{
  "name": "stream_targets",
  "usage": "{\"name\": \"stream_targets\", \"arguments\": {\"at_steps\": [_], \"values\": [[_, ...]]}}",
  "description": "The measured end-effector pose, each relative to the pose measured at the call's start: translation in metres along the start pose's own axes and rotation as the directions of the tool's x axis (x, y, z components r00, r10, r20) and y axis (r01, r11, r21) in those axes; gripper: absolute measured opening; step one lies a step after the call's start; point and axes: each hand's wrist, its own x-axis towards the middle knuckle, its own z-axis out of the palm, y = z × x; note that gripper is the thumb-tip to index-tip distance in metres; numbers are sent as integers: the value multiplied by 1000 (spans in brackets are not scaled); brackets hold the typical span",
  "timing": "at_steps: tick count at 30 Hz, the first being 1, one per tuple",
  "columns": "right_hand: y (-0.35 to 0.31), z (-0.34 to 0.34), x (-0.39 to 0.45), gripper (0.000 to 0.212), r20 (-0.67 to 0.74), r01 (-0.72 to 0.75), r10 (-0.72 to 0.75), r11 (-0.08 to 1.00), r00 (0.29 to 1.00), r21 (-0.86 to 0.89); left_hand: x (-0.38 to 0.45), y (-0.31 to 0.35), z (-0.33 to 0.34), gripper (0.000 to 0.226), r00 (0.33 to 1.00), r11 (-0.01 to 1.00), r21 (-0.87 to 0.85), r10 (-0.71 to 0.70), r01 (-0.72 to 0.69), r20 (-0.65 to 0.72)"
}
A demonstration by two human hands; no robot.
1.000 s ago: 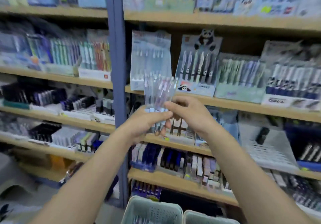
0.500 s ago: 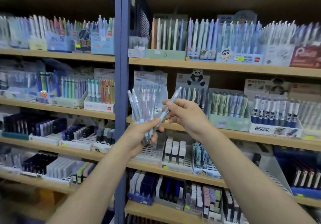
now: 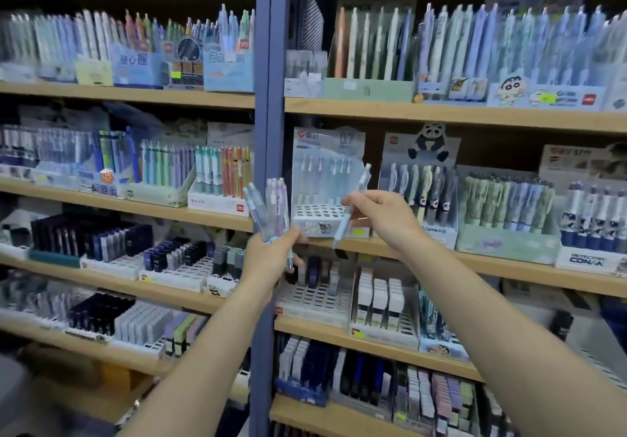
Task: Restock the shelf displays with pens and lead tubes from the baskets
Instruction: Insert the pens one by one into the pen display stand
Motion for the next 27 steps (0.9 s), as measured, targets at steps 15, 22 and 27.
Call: {"name": "stream_targets", "arguments": {"at_steps": [15, 22, 27], "values": [[16, 5, 39, 28, 59, 120, -109, 959, 992, -256, 34, 0, 11, 16, 996, 999, 46, 2, 2, -93], [3, -19, 42, 21, -167, 144, -156, 986, 973, -83, 28, 15, 21, 22, 987, 980, 155, 135, -121, -82], [3, -23, 56, 16, -224, 167, -159, 986, 961, 18, 17, 19, 32, 12, 996, 994, 71, 76, -80, 50]]}}
